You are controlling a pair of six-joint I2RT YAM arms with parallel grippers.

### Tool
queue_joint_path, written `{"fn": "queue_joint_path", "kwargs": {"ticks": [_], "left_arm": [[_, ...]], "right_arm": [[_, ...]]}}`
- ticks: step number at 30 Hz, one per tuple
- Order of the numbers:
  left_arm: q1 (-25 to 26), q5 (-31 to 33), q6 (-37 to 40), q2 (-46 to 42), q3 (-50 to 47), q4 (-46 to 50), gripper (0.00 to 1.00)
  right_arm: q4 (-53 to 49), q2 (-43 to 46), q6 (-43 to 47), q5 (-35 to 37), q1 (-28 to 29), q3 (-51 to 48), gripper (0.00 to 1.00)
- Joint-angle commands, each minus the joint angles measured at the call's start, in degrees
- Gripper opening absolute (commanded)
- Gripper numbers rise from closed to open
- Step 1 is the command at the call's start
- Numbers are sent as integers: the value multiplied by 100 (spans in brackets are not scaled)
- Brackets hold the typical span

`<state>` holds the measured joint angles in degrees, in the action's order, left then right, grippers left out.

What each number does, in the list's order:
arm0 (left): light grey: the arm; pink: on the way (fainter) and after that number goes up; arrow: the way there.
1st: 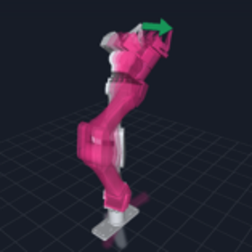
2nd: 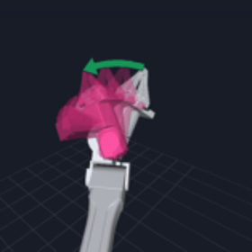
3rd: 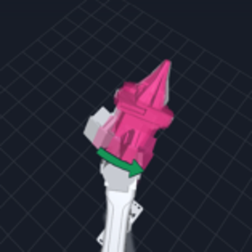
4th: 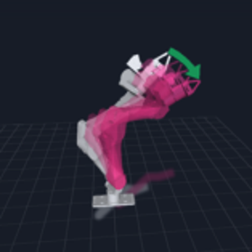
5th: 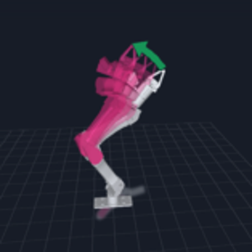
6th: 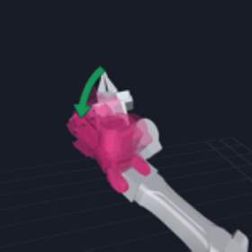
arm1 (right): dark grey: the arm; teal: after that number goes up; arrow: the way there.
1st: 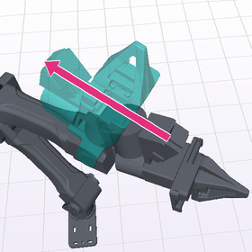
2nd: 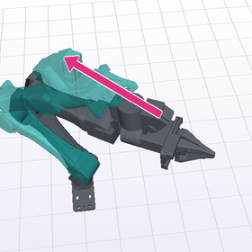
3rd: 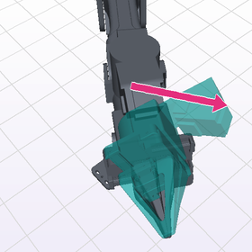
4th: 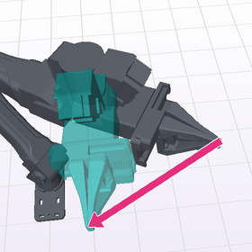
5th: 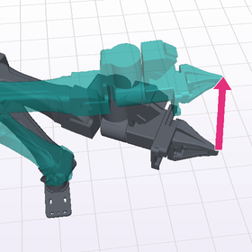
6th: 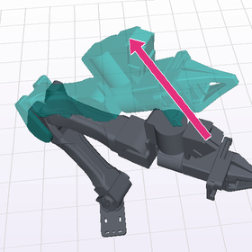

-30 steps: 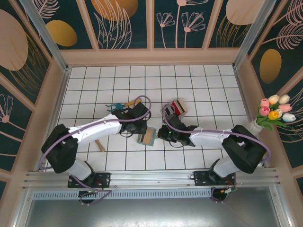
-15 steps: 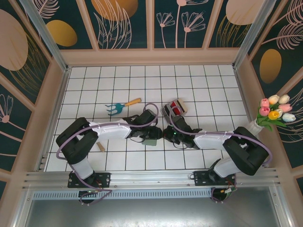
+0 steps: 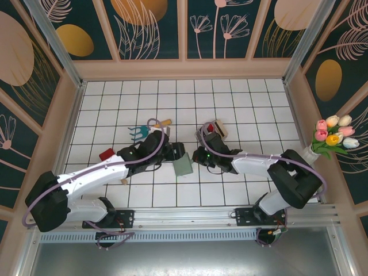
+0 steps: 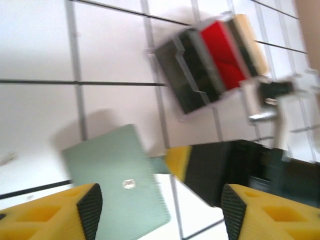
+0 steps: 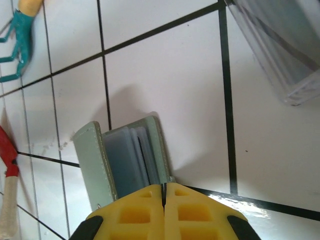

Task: Put the credit cards into the card holder
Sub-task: Close the card holder at the center of the table, then close the button on the card holder.

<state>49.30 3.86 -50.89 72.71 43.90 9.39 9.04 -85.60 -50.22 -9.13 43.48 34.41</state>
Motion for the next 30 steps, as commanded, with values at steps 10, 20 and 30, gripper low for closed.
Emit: {"fn": "queue_joint_path", "kwargs": {"ticks": [10,20,30], "left_arm": [[-90,-448,-169,1192,-322,-140,49],[-88,-693,-55,1898,-281,-436,41],[-46,-911,-30,2142,-329,-708,35]], "right_arm": [[-179,-153,288,-273,-42,232,0],[-100,-112,257,-450,-42,281,2],[301,-451,105,-923,86,485,6]]}}
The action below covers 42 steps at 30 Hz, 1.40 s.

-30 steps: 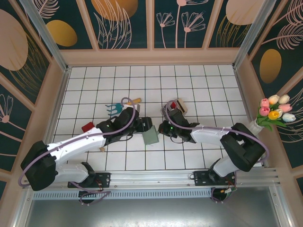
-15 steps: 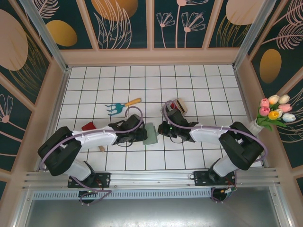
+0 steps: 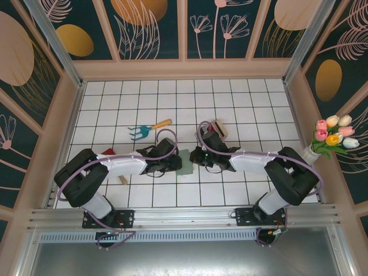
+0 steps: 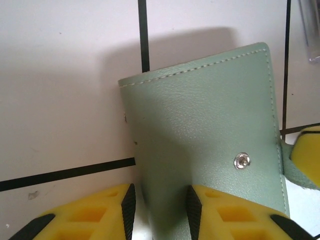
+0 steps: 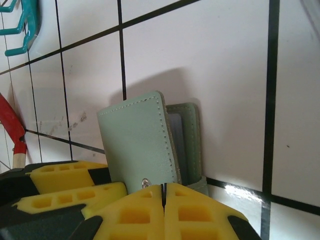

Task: Put the credit cards into the card holder
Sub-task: Close the button on the card holder.

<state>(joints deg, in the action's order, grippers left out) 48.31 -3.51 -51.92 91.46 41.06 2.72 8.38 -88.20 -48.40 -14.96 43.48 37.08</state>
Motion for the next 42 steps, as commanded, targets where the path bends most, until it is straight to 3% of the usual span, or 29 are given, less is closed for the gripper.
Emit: {"fn": "queue_joint_path", "kwargs": {"ticks": [1,5,8,12,18,22,26,30,42], "left_arm": [[69,-176,69,275,-50,-59,35],[115,-203,33,315,-54,-131,35],[126,-168,20,329,-41,-120,35],[121,-69,2,311,-45,-97,34],[118,-37,41,320,-61,-91,34],[119,33,74,328,-54,-52,35],[121,15,124,370,-32,-39,36],[125,10,160,390,-12,-14,37],[125,3,233,416,25,49,38]], "right_arm": [[360,-253,-111,-316,119,265,7],[101,-495,-301,-107,160,421,8],[186,-466,-273,-255,160,385,22],[111,-99,-253,-362,94,299,33],[-199,562,-160,-310,-268,101,35],[-548,684,-96,-59,-366,-31,24],[-383,511,-96,-364,-359,-159,9],[-62,355,-131,-694,-332,-254,5],[30,-29,-155,-685,-270,-63,5]]}}
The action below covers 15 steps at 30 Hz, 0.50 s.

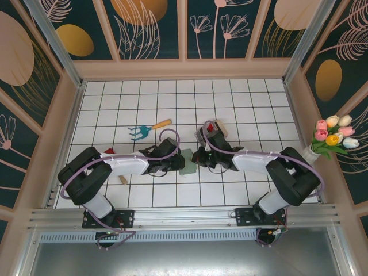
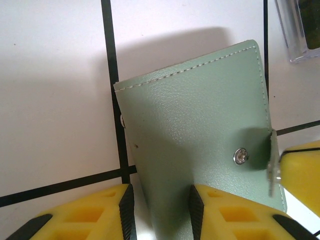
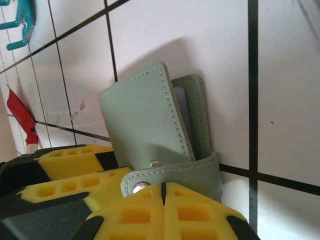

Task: Put the credit cards into the card holder
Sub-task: Close the button on the card holder.

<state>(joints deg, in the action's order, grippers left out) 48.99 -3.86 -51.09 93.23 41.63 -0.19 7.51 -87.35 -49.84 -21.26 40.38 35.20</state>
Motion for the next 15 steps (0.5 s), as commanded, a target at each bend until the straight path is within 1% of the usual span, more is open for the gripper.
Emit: {"fn": "queue_joint_path", "kwargs": {"ticks": [1,11,15], "left_arm": [[56,43,151,242,-32,335,38],[57,-10,194,266,-23,353,38],[58,7,214,288,14,385,38]], "right_arm": [[141,-147,-10,-54,40,149,5],[299,-364,-89,-24,53,198,6],[79,-441,-3,-30,83,272,6]]}}
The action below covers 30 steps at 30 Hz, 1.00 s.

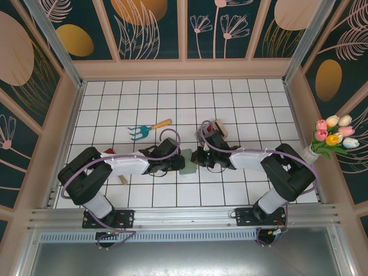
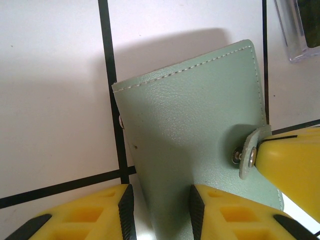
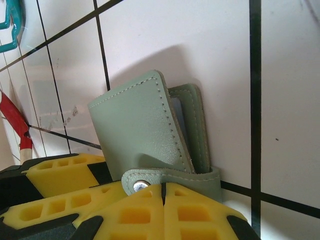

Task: Put the credit cards into the card holder
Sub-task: Close the button on the card holder.

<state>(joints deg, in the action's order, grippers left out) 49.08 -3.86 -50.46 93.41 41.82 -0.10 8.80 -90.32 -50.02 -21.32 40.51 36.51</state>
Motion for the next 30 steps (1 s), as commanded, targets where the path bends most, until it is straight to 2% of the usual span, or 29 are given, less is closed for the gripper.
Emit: {"fn": "queue_joint_path", "kwargs": {"ticks": [1,6,13,19,23,30], "left_arm": [[45,22,157,267,4,403,38],[48,102,119,222,-25,414,38],[42,116,130,220,-7,423,38],[49,130,141,231,10,432,38],[49,130,140,248,10,432,38],[47,113,137,257,19,414,38]], "right_arm": [[-99,-103,43,-2,90,146,6],[-325,136,127,151,105,187,9],[-222,-76,203,-160,62,374,10],[-481,-26,266,-33,62,476,10],[-495,-233,280,-138,100,469,9],[-461,-541,228,111,206,417,9]]}}
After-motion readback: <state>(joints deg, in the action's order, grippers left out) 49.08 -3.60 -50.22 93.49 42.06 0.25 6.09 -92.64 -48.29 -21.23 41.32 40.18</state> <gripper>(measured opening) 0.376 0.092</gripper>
